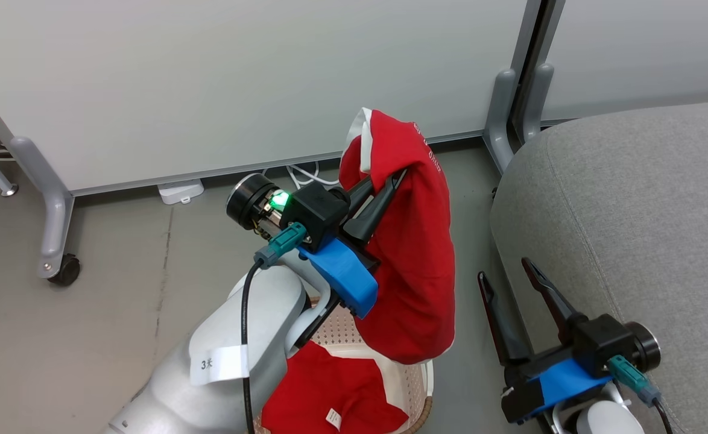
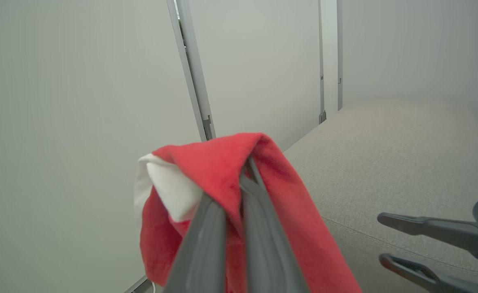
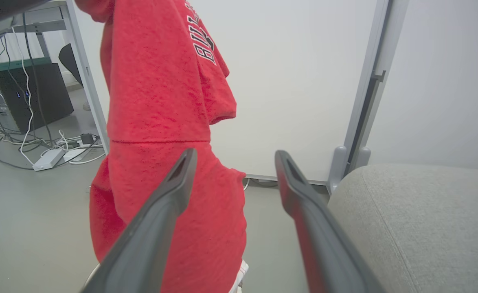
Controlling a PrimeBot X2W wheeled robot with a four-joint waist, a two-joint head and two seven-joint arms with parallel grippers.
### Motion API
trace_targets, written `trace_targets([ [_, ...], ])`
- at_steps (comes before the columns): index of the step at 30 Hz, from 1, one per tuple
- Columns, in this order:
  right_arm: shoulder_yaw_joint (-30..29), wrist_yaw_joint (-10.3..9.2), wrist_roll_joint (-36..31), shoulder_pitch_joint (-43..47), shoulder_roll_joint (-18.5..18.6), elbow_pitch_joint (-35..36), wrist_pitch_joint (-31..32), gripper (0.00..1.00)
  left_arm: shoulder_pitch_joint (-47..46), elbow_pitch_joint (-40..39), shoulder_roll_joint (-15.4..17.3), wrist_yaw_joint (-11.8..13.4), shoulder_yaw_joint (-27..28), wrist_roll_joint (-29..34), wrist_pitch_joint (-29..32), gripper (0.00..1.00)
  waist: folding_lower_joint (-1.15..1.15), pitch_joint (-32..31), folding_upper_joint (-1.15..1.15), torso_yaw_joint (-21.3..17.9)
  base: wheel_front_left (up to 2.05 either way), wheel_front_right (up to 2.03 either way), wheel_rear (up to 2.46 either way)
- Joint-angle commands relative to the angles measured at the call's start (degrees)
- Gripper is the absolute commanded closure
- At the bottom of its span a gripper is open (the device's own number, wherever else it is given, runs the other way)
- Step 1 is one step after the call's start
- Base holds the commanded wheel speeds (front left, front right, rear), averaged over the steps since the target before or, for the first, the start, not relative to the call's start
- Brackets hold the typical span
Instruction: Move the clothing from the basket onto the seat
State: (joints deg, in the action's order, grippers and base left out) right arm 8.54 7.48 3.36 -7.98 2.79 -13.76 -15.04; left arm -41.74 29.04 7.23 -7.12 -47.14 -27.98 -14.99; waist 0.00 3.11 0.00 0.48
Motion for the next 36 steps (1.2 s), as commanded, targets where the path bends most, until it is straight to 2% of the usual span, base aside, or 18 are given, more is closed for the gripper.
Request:
trace_targets([
  [1, 0.41, 0.03, -0.48, -1.33, 0.18, 0.38, -0.22, 0.0, 0.33, -0.18, 0.06, -0.31, 0.15, 0.12, -0.29, 1.0, 0.0, 0.22, 0.0, -0.01, 0.0, 0.0, 0.0],
  [10, 4.69, 0.03, -1.04, -7.22, 0.24, 1.75, -0.22, 0.0, -0.68, -0.41, -0.19, -0.37, 0.33, 0.44, -0.29, 1.0, 0.0, 1.45, 0.0, 0.25, 0.0, 0.0, 0.0],
  [18, 8.81, 0.03, -1.03, -13.99, 0.35, -0.12, -0.22, 0.0, -1.75, -0.87, -1.08, -0.39, -0.35, 1.17, -0.29, 1.0, 0.0, 3.32, 0.0, 1.57, 0.0, 0.0, 0.0],
  [26, 7.15, 0.03, -3.75, -18.16, 0.37, -6.85, -0.22, 0.0, -3.04, -0.99, -2.06, -0.45, -1.13, 1.64, -0.29, 1.0, 0.0, 4.85, 0.0, 3.21, 0.0, 0.0, 0.0],
  [34, 7.53, 0.03, -3.3, -18.84, 0.19, -13.41, -0.2, 0.0, -3.35, -0.92, -2.8, -0.37, -1.95, 1.66, -0.3, 1.0, 0.0, 5.08, 0.0, 3.84, 0.0, 0.0, 0.0],
  [35, 7.71, 0.03, -2.99, -18.89, 0.17, -14.03, -0.21, 0.56, -3.39, -0.87, -2.83, -0.38, -1.99, 1.64, -0.3, 1.0, 0.0, 5.05, 0.0, 3.85, 0.0, 0.0, 0.0],
  [36, 7.95, 0.03, -2.76, -19.09, 0.16, -14.37, -0.21, 1.0, -3.43, -0.82, -2.85, -0.38, -2.02, 1.64, -0.3, 1.0, 0.0, 5.04, 0.0, 3.83, 0.0, 0.0, 0.0],
])
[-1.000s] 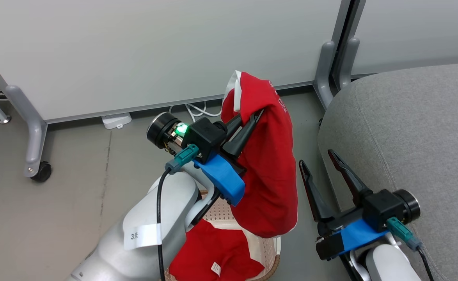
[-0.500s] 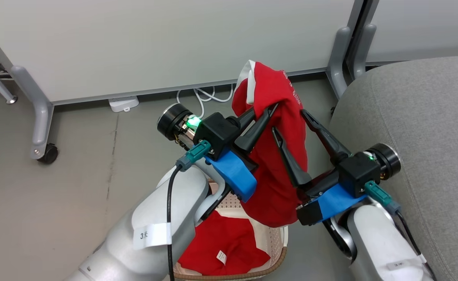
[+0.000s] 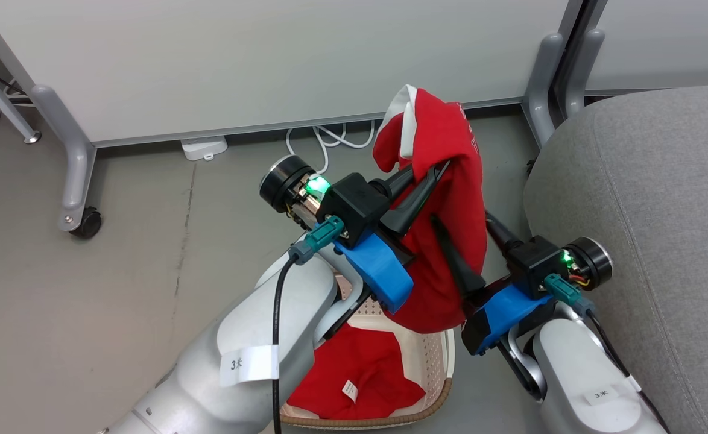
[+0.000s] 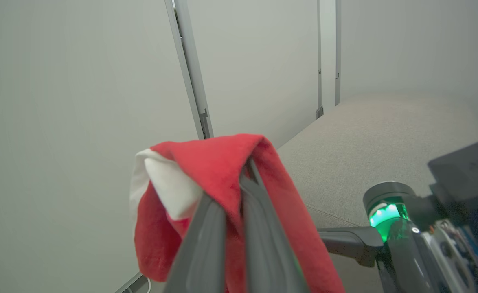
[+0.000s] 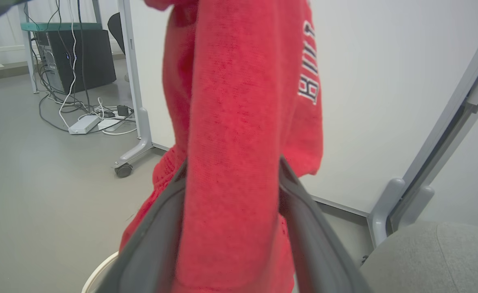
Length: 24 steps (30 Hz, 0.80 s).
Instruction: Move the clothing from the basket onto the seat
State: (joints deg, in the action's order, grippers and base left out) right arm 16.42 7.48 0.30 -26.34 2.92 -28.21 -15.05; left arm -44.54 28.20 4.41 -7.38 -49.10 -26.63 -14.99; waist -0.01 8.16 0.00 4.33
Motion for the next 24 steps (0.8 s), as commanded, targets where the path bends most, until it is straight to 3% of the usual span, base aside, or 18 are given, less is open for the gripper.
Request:
trace_targets([
  [1, 0.3, 0.03, 0.52, -0.9, 0.02, -0.19, -0.2, 1.0, -0.63, 0.07, -0.04, -0.13, -0.06, 0.3, -0.3, 1.0, 0.01, -0.03, 0.0, -0.05, 0.0, 0.0, 0.0],
  [24, 2.47, 0.03, 3.46, -0.34, 0.0, 0.26, -0.2, 1.0, -0.02, 0.48, 0.27, -0.15, -0.52, 0.11, -0.3, 1.0, 0.01, -0.79, 0.0, -0.71, 0.0, 0.0, 0.0],
])
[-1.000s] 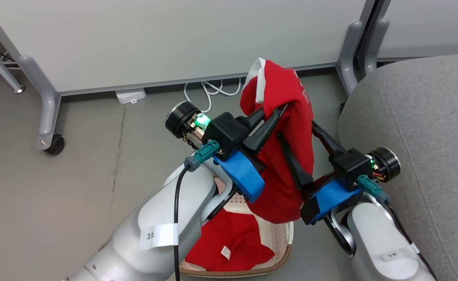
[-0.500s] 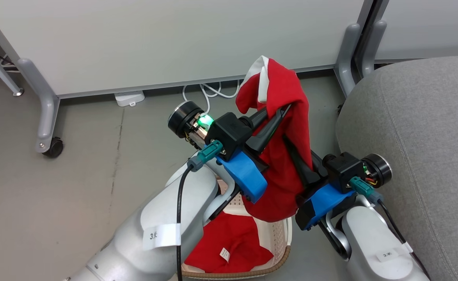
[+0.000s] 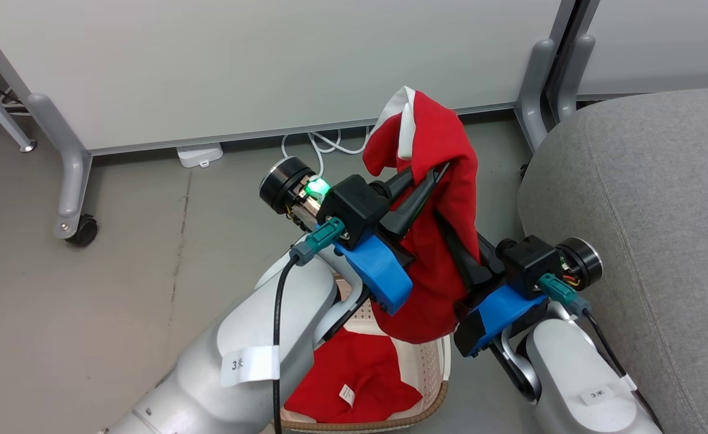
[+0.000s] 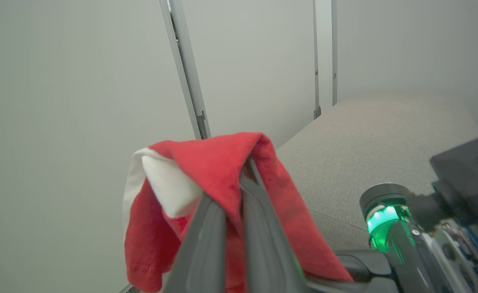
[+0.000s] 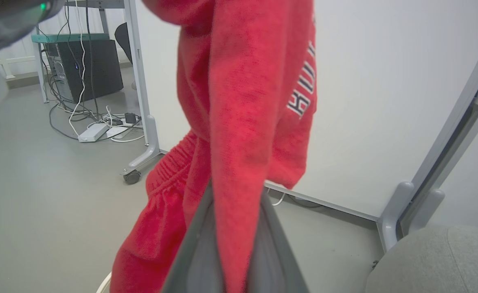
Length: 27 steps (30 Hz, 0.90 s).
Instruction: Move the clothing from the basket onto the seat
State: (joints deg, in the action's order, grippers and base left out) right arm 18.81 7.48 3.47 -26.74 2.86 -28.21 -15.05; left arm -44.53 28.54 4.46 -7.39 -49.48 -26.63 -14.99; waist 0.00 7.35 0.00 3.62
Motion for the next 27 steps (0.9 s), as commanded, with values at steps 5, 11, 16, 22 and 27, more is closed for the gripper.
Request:
trace_targets([
  [5, 0.28, 0.03, 0.71, 0.09, 0.05, 0.4, -0.2, 1.0, 0.19, 0.31, 0.33, -0.14, 0.22, 0.05, -0.3, 1.0, 0.0, 0.09, 0.0, -0.06, 0.0, 0.0, 0.0],
  [11, -0.4, 0.02, 1.68, 0.37, 0.05, 0.88, -0.21, 1.0, 0.21, 1.51, 0.15, -0.14, 0.38, -0.26, -0.24, 0.0, 0.0, 0.21, 0.0, -0.18, 0.0, 0.0, 0.0],
  [16, -0.91, 0.03, 2.04, 0.64, 0.05, 1.5, -0.21, 1.0, 0.85, 1.84, 0.44, -0.14, 0.66, 0.42, -0.24, 0.0, 0.0, 0.62, 0.0, -0.67, 0.0, 0.0, 0.0],
  [22, -2.46, 0.02, 2.2, 0.59, 0.05, 2.85, -0.21, 1.0, 1.35, 1.7, 0.9, -0.01, 0.87, 1.03, -0.23, 0.0, 0.0, 1.73, 0.0, -2.45, 0.0, 0.0, 0.0],
  [27, -5.45, 0.03, 2.07, 0.81, 0.05, 4.58, -0.21, 1.0, 1.23, 1.3, 1.37, 0.1, 0.96, 1.54, -0.23, 0.0, 0.0, 3.27, 0.0, -4.84, 0.0, 0.0, 0.0],
])
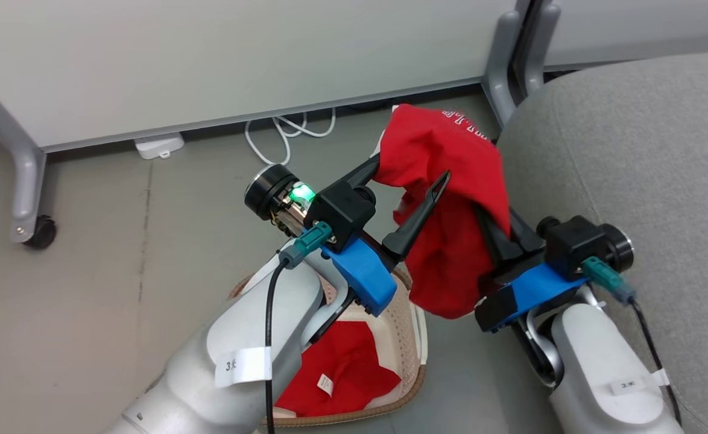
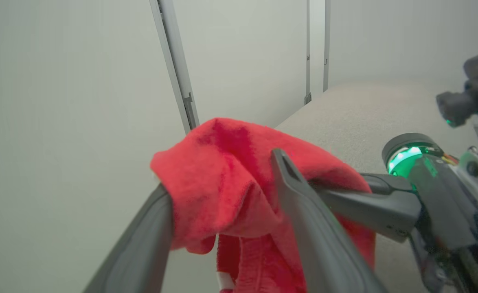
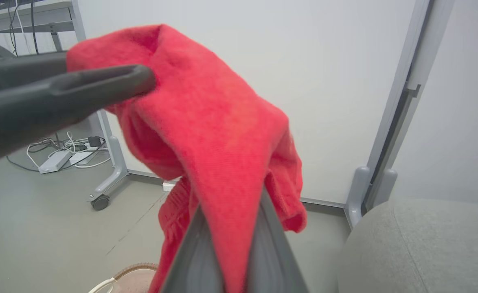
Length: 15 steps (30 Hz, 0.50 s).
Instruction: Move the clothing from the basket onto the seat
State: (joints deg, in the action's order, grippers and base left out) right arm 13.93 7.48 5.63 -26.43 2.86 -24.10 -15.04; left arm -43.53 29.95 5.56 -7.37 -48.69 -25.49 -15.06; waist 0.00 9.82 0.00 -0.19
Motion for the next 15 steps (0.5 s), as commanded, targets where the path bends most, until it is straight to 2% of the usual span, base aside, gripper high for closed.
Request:
trace_targets([
  [1, -1.21, 0.02, -0.12, 0.56, 0.06, 0.86, -0.22, 1.0, 0.12, -0.16, 0.38, 0.07, 0.1, 0.47, -0.17, 0.0, 0.0, 1.14, 0.0, -1.64, 0.0, 0.0, 0.0],
  [15, -10.22, 0.03, -0.63, 1.83, 0.03, 6.74, -0.22, 1.0, -0.97, -0.4, 1.31, -0.03, -1.47, 1.34, -0.18, 0.0, 0.0, 5.47, 0.0, -12.09, 0.0, 0.0, 0.0],
])
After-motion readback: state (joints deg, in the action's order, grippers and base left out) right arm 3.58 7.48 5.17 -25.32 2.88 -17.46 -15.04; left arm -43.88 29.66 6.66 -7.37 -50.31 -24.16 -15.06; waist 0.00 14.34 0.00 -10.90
